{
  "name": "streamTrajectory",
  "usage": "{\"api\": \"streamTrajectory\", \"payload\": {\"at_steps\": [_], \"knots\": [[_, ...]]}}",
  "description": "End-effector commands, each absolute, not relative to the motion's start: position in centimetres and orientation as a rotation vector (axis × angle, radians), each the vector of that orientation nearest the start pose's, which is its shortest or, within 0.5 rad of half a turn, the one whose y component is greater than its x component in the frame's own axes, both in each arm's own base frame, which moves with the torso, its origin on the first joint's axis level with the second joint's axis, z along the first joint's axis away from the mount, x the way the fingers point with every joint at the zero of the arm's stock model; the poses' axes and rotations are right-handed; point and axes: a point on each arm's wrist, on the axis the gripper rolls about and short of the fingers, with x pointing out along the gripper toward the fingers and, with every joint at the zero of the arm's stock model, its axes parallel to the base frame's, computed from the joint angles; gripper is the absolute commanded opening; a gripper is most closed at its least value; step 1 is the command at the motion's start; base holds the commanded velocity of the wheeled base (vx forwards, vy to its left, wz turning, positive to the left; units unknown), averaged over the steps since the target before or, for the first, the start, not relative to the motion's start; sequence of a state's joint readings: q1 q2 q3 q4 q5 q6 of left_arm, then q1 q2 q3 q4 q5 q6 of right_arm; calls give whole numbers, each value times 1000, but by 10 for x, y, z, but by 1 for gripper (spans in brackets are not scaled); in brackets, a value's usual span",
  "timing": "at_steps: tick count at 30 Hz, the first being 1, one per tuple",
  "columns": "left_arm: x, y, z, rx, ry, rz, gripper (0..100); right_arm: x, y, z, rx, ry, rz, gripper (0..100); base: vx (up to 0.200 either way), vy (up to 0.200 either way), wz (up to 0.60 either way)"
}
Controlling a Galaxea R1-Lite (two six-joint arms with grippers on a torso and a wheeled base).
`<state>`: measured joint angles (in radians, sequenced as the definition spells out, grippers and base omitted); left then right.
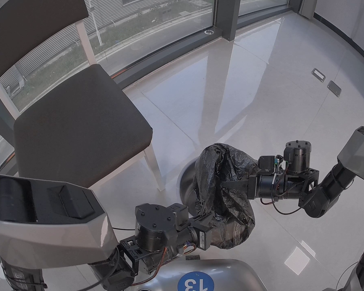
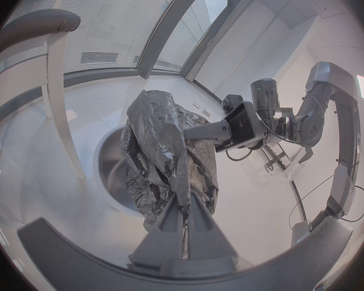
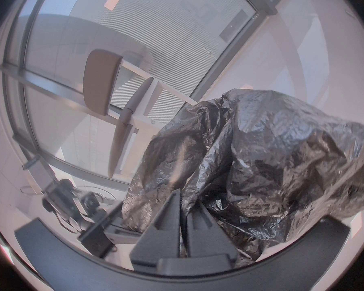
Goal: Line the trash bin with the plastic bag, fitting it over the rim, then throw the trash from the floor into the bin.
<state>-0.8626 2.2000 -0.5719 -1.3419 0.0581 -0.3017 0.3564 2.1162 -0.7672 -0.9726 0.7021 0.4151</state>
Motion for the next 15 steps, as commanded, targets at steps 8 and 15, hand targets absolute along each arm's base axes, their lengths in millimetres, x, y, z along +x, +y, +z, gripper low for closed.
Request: {"api": "streamTrajectory", "payload": {"at_steps": [8,15], "knots": [[245,-262,39,-181,326,-724,0,317,123,55,302,572,914,0,0,0,0],[261,-261,41,-197,295,-696,0,318,110,60,292,547,887,0,0,0,0]]}}
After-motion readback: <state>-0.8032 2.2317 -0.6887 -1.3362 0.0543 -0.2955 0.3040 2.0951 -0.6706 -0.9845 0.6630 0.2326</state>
